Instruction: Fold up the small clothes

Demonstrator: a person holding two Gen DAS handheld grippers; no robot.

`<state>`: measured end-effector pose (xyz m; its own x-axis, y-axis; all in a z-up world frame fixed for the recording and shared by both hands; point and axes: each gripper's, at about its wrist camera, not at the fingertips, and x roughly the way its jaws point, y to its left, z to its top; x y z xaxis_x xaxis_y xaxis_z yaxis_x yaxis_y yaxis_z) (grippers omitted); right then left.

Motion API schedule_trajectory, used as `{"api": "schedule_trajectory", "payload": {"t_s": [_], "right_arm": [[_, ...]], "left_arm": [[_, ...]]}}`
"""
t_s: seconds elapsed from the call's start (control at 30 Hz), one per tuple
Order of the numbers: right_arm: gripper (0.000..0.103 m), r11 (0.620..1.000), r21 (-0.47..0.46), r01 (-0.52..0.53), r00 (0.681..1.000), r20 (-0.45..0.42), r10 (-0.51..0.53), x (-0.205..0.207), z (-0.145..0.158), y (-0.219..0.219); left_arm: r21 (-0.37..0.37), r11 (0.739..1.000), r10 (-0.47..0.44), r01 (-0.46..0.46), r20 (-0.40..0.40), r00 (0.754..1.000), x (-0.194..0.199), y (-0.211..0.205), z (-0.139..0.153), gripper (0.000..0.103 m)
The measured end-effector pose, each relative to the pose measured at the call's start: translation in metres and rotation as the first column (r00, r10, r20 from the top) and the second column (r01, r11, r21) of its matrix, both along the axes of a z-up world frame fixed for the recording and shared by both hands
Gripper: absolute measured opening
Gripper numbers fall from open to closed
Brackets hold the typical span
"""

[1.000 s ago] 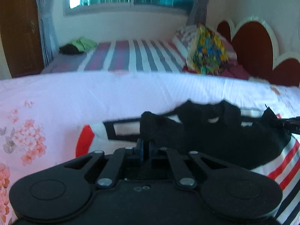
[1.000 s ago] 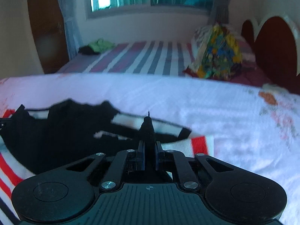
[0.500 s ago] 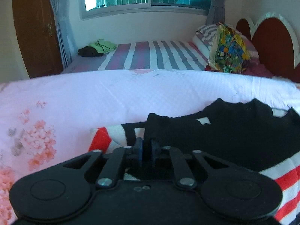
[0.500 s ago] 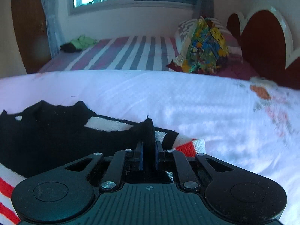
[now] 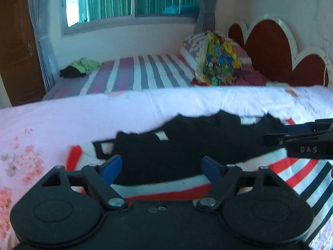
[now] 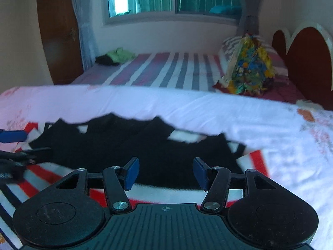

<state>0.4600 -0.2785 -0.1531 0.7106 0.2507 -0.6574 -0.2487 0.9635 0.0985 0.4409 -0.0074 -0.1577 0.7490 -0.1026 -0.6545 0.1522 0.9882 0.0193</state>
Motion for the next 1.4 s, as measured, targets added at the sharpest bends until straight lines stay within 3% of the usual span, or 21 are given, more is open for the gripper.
{"api": "schedule_trajectory", "payload": {"t_s": [0.07,0.13,0.17,0.23,0.4,0.47,0.63,0.8,0.87,1.2,1.4], "right_arm": [[0.057,1.000,-0.021,-0.009,1.000,-0.003,0.009,-0.003,-0.008,0.005],[0.057,0.994,-0.111,-0.015,1.000,-0.013,0.013,-0.003,-0.023,0.007],[0.057,0.991,-0.132,-0.011,1.000,-0.012,0.010,-0.002,-0.032,0.002],[0.057,0.996,-0.093,-0.004,1.000,-0.004,0.004,-0.002,-0.039,-0.012],[0.057,0.993,-0.111,0.045,0.999,-0.017,-0.047,-0.003,-0.039,-0.032],[0.057,0.992,-0.112,0.063,0.998,-0.020,-0.065,-0.006,-0.029,-0.033],[0.057,1.000,0.030,0.007,1.000,-0.029,-0.007,-0.029,-0.007,-0.016],[0.057,0.998,-0.042,-0.049,0.998,-0.038,0.048,-0.045,-0.020,0.012],[0.057,0.995,-0.076,-0.058,0.997,-0.054,0.054,-0.048,-0.034,0.011],[0.057,0.999,-0.045,-0.002,0.998,-0.062,0.000,-0.075,-0.029,-0.019],[0.057,0.998,-0.056,-0.017,0.998,-0.062,0.013,-0.100,-0.025,-0.015]], "left_arm": [[-0.001,1.000,0.007,-0.007,-0.029,1.000,0.001,-0.002,-0.013,0.079],[0.005,1.000,0.027,-0.027,-0.088,0.996,0.001,0.002,-0.028,0.081],[-0.047,0.998,0.044,-0.049,-0.103,0.994,0.000,0.011,-0.034,0.081],[-0.085,0.993,0.075,-0.084,-0.106,0.992,-0.001,0.024,-0.036,0.081],[-0.039,0.994,0.101,-0.105,-0.100,0.990,-0.010,0.032,-0.028,0.081],[-0.041,0.989,0.140,-0.144,-0.095,0.986,-0.019,0.037,-0.021,0.074],[-0.031,0.996,0.075,-0.078,-0.063,0.995,-0.039,0.012,-0.003,0.076],[0.025,0.998,0.067,-0.065,-0.099,0.993,-0.035,-0.012,-0.015,0.083],[0.003,0.997,0.078,-0.078,-0.119,0.990,-0.035,-0.005,-0.025,0.088],[0.017,0.991,0.134,-0.133,-0.121,0.984,-0.061,0.008,-0.012,0.085],[0.016,0.996,0.090,-0.089,-0.126,0.988,-0.085,0.000,-0.013,0.086]]}}
